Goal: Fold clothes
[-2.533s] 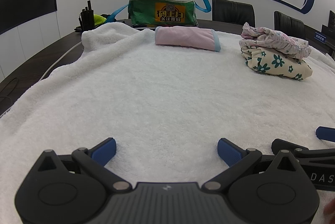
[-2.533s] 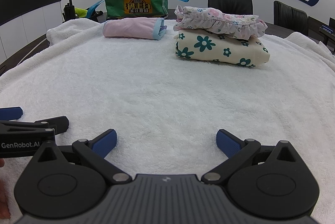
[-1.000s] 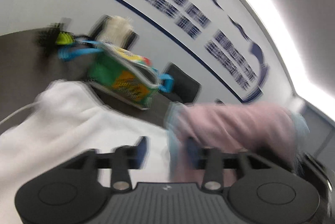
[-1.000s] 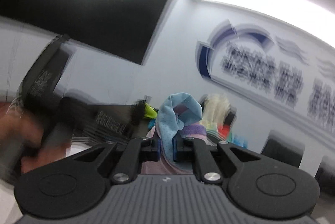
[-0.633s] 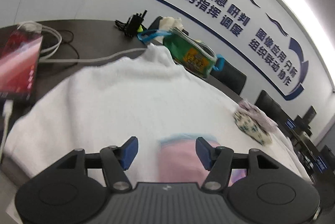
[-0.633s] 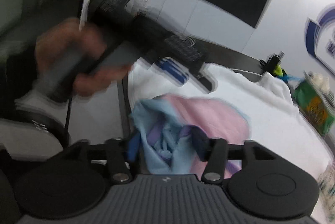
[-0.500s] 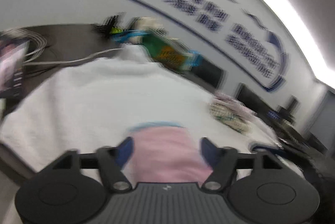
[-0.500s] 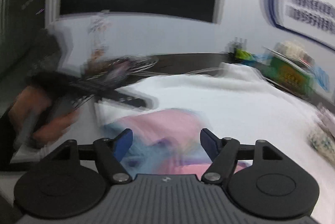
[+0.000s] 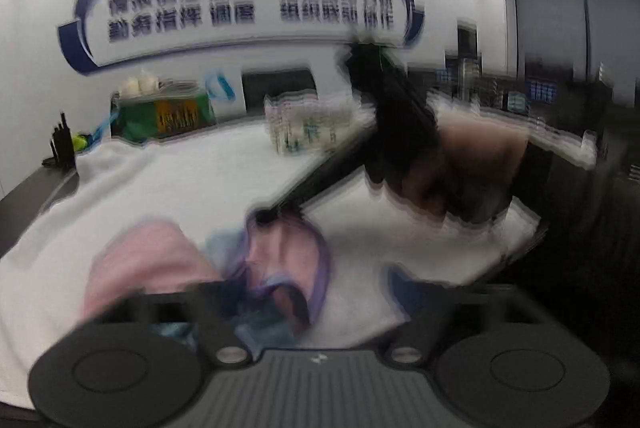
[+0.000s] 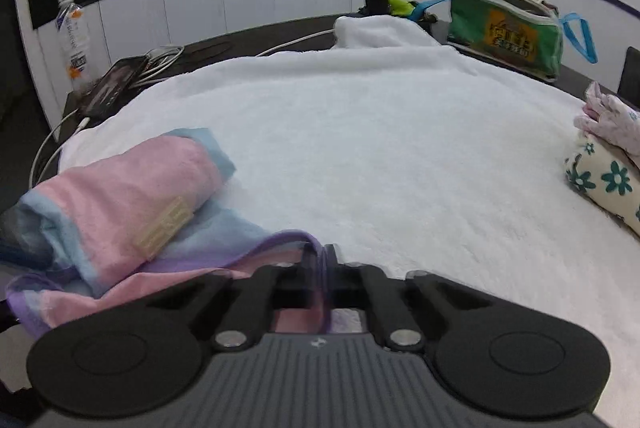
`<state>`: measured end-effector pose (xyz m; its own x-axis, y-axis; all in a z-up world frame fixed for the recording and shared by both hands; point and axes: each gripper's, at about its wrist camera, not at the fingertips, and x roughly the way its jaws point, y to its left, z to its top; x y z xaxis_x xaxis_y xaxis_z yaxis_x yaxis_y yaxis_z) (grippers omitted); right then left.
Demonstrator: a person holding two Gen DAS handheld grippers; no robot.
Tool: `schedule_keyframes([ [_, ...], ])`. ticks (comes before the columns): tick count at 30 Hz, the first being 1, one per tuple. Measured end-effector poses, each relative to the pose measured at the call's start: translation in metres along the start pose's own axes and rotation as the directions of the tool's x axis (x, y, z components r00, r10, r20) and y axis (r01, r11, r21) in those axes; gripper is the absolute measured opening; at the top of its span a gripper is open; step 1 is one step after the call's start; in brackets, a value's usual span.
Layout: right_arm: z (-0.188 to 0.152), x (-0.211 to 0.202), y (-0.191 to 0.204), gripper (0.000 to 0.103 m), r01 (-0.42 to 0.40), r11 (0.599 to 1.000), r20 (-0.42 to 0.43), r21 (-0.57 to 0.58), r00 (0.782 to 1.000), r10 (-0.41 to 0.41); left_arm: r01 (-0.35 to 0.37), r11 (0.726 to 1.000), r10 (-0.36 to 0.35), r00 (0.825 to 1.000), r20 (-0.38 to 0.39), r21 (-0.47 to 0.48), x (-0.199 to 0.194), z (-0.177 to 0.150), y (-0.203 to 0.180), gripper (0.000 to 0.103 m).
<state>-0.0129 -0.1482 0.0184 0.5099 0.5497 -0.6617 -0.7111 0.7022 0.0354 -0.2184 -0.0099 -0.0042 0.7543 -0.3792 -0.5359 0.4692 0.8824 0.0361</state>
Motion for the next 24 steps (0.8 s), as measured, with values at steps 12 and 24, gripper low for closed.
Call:
schedule_keyframes([
  [12,0.031,-0.195,-0.001,0.002,-0.009,0.974,0.487,0.226,0.867,-0.105,0.27,0.952,-0.185,0.882,0.433,-0.143,-0.085,0.065,0.085,0.002],
  [24,0.189,-0.183,-0.045,0.002,0.2,0.928,0.501,0.314,0.796,-0.341,0.069,0.982,0.022,0.882,0.472,-0.174,-0.048,0.276,0.186,0.002],
])
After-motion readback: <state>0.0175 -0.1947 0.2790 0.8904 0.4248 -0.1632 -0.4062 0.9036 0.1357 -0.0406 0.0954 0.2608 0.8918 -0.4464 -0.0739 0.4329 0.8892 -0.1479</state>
